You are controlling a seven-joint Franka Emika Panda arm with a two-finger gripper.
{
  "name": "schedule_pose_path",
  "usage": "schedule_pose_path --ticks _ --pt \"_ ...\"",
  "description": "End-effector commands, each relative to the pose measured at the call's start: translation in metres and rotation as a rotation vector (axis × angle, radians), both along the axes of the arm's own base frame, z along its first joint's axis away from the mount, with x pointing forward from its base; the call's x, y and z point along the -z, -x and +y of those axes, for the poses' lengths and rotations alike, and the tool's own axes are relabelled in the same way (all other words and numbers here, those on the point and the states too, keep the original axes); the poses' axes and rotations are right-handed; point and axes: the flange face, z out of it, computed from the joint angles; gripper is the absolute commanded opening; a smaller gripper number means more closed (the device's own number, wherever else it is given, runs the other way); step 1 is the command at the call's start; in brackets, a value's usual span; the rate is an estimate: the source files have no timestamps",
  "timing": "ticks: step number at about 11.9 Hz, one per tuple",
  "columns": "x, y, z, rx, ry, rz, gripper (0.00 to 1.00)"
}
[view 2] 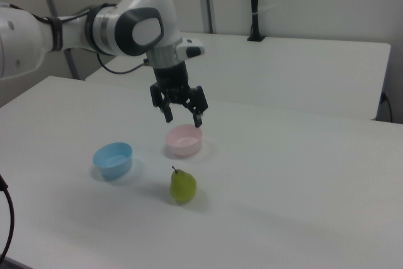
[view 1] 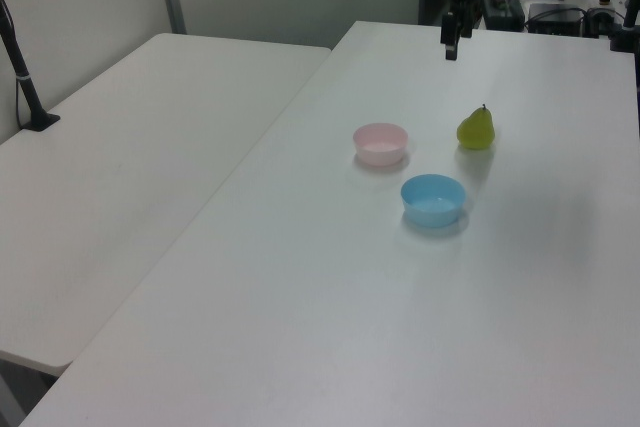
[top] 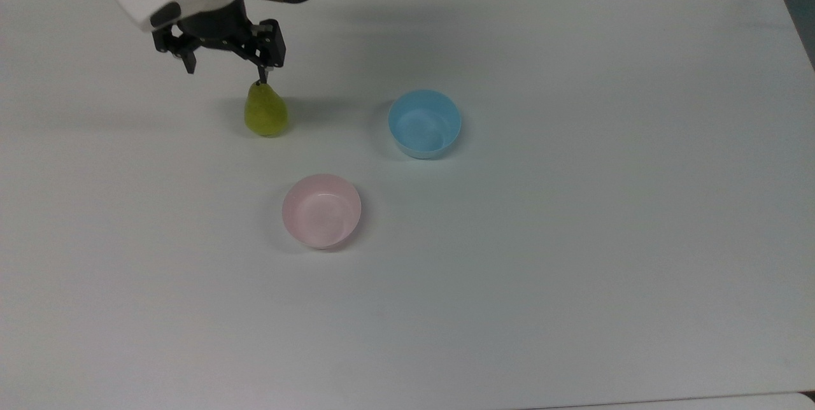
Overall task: Place the pear in the bowl
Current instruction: 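Lower the gripper onto the green pear and close it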
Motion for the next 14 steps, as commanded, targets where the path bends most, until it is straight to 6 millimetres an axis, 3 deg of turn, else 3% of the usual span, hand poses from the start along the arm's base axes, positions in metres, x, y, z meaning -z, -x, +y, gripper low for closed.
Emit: schedule_pose_path --ticks 1,4,7,8,9,11,13,14 --pt "0.065 -0.004 0.011 -0.153 0.019 0.143 1.0" --pt "0.133 -0.001 0.008 -0.205 0.083 0.279 1.0" --pt "0.161 0.011 0.006 -0.249 0.106 0.32 1.0" --pt "0.163 0.012 0.006 -0.254 0.111 0.325 0.95" --pt "0.164 0.012 0.009 -0.257 0.112 0.328 0.81" --pt "0.163 0.011 0.013 -0.259 0.113 0.325 0.42" --pt "0.159 0.01 0.017 -0.247 0.107 0.32 0.19" --pt "0.156 0.009 0.026 -0.258 0.107 0.317 0.13"
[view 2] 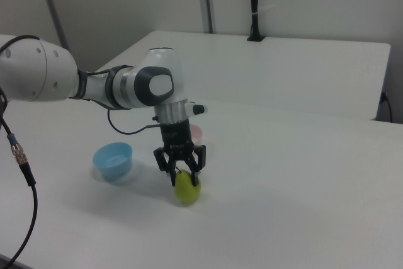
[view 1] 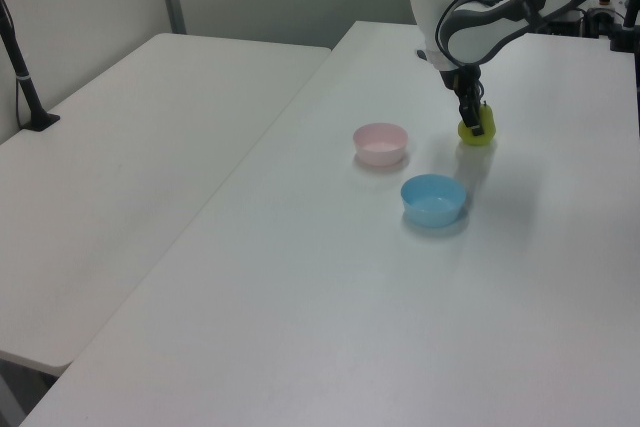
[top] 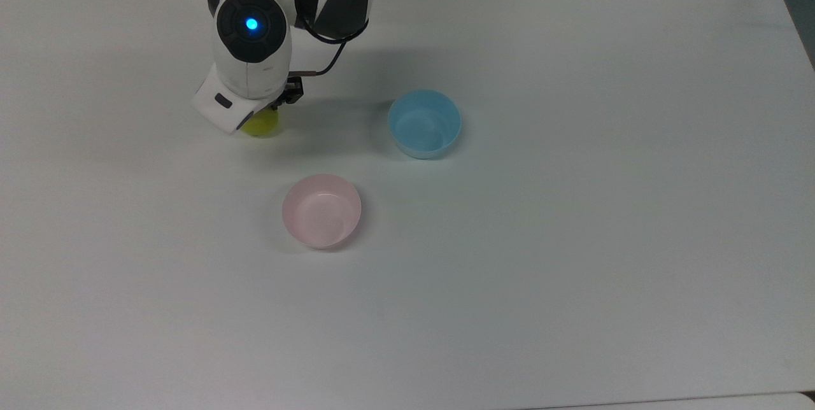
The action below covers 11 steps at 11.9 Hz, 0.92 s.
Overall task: Place the pear in the bowl
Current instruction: 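Lower the gripper onto the green pear and close it, then lift the held pear and carry it toward the pink bowl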
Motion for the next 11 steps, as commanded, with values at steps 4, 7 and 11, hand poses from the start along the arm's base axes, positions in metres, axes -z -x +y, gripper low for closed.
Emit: schedule_pose_path --ticks 4,7,11 --pt "-0.061 -0.013 0.021 -0.009 -0.029 -0.05 0.12" --pt "-0.097 -0.029 0.031 0.008 -0.087 -0.119 0.12" --pt "-0.112 -0.062 0.046 0.083 -0.136 -0.292 0.12"
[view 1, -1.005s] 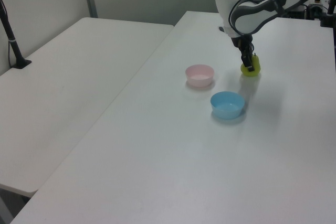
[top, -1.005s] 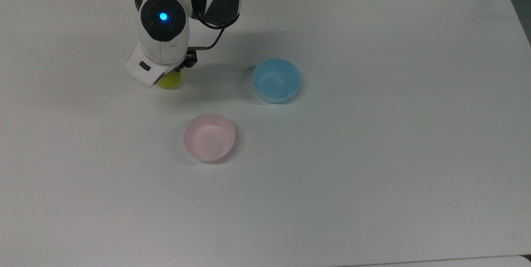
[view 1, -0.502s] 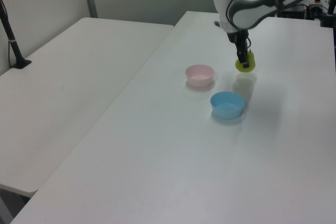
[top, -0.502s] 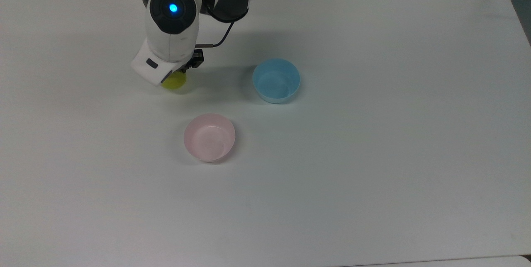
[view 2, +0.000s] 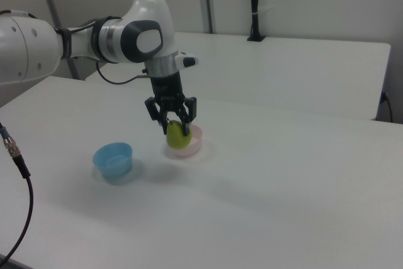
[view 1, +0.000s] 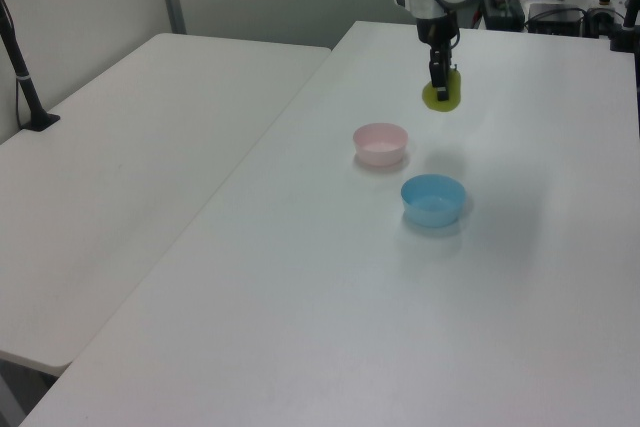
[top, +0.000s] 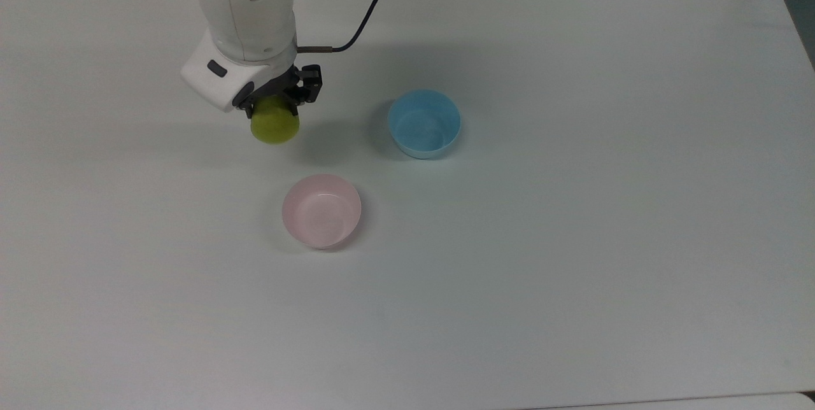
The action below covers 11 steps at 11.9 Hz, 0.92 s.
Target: Place the pear in the bowl
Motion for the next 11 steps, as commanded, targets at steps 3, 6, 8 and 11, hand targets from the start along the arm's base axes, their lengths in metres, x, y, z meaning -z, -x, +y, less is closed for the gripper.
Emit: schedule_pose_path --ticks 3,6,8,11 --pt "0.035 -0.048 0.042 0.119 0.003 -0.212 0.12" --pt "0.072 -0.06 0.071 0.125 -0.005 -0.236 0.14" --pt "0.085 -0.071 0.083 0.152 -0.004 -0.255 0.15" --pt "0.089 -0.07 0.087 0.145 -0.001 -0.246 1.0"
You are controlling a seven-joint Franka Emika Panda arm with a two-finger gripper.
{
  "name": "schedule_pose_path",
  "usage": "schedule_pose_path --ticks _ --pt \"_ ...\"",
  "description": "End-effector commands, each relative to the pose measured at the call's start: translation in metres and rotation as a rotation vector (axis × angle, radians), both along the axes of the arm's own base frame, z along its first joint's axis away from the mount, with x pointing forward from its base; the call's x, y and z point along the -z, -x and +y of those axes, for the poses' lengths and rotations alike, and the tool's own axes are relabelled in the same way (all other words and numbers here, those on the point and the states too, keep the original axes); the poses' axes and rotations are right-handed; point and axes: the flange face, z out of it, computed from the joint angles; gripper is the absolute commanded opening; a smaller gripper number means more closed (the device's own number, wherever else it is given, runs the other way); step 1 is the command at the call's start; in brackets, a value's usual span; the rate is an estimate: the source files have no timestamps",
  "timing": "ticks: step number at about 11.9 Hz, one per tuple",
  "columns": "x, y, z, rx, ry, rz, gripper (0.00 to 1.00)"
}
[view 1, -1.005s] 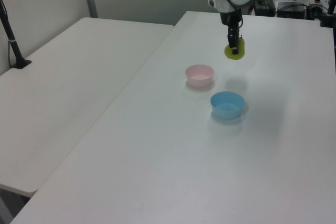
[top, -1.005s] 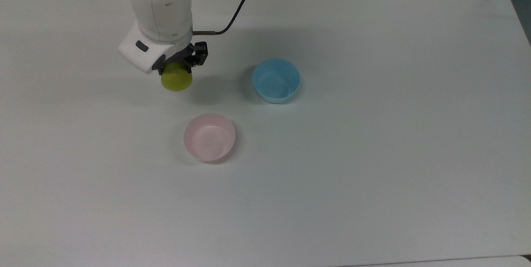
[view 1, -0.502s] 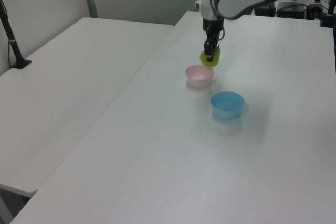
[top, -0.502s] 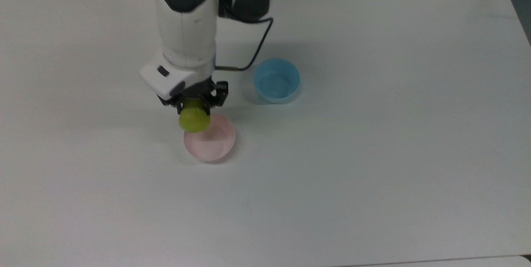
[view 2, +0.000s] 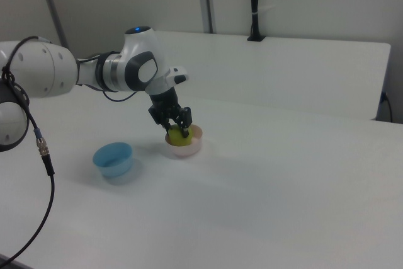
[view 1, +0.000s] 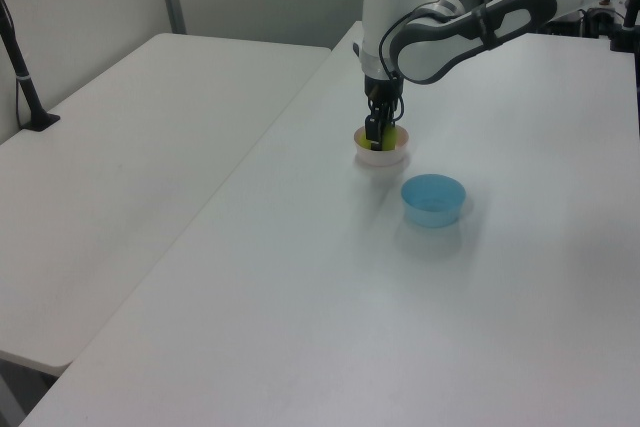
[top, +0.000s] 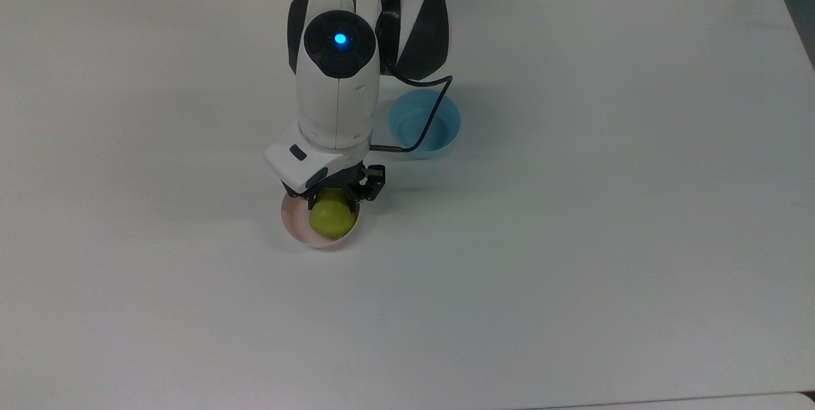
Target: Place the pear in the bowl
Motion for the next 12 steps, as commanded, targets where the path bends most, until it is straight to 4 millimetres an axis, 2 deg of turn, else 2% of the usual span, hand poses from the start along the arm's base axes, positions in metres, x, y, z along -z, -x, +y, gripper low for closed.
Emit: schedule_pose_path --ticks 1,2,3,4,7,9,10,12 --pt "-0.005 -0.003 0.006 0.015 -0.005 -0.012 1.0" --pt "-0.015 -0.003 0.006 0.016 -0.008 -0.024 1.0" --pt "-0.033 0.002 0.014 0.017 -0.013 -0.026 1.0" --pt "-0.048 0.011 0.008 0.065 -0.011 0.014 1.0" --pt "-0.109 0.05 -0.02 0.126 0.028 0.132 1.0" --pt "-0.155 0.074 -0.052 0.167 0.004 0.14 1.0" --pt "-0.171 0.082 -0.06 0.18 -0.006 0.126 1.0" --pt "-0.185 0.091 -0.071 0.202 -0.017 0.129 1.0"
